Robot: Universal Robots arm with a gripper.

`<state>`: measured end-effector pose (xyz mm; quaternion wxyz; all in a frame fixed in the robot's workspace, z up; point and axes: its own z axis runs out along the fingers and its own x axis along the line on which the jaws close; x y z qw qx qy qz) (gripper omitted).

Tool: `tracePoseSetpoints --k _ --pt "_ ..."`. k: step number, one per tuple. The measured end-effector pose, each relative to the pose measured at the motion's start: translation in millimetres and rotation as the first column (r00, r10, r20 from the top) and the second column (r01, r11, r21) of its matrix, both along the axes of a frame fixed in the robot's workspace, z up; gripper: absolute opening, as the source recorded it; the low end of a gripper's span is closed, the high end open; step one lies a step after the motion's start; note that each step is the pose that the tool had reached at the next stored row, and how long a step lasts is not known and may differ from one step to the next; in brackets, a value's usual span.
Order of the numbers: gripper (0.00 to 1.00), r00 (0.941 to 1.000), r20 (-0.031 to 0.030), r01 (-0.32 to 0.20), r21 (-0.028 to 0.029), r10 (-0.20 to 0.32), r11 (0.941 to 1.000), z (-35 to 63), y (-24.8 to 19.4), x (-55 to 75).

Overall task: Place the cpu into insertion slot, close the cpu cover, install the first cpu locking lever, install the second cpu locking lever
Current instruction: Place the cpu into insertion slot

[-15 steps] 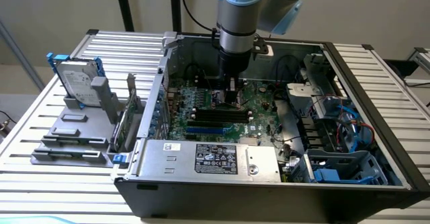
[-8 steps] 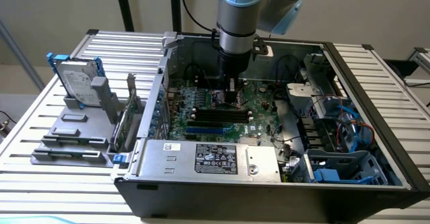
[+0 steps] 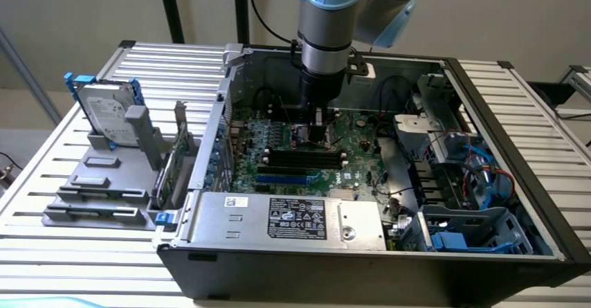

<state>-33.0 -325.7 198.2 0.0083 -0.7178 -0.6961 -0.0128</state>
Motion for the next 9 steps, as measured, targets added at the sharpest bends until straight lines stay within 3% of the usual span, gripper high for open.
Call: tracePoseSetpoints --k 9 --pt "0.55 1.0 0.0 0.002 0.0 -0.002 1.0 -0.1 0.0 0.0"
